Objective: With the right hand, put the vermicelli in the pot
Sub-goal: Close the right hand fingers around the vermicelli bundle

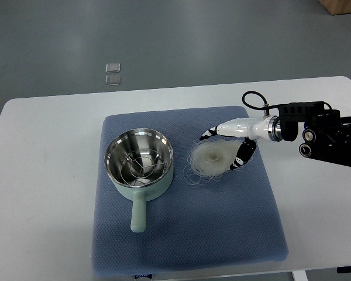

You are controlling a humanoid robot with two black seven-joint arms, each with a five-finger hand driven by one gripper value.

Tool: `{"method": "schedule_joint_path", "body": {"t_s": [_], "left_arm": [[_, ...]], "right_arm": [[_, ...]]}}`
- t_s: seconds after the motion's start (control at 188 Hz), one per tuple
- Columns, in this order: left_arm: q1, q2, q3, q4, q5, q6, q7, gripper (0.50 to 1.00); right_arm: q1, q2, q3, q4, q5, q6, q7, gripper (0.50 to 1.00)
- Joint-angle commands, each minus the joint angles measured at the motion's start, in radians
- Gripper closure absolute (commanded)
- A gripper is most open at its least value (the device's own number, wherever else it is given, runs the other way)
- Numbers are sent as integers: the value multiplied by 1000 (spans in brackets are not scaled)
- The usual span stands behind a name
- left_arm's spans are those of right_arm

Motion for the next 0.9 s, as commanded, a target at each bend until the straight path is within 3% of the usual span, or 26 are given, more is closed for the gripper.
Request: {"method": "schedule_joint_path", "body": {"t_s": [0.0,0.16,0.341,0.427,0.517,0.896], "left_arm": [[0,0,-1,1,0,0,0,500],[0,0,-1,1,0,0,0,500],[0,0,0,-1,0,-1,0,500],[0,0,0,-1,0,-1,0,500],[0,0,0,-1,0,0,0,500],[0,0,0,1,0,-1,0,500]], "right_arm": [[-8,10,-10,0,-2,-5,1,581],[-21,34,-19,-3,-7,-38,0,583],[-19,42,-26,-12,1,-88,0,621],[-17,47,-26,-17,5,-93,0,748],[-19,48,-26,-17,5,-88,1,999],[-19,45,-15,-24,17,-94,0,1000]]}}
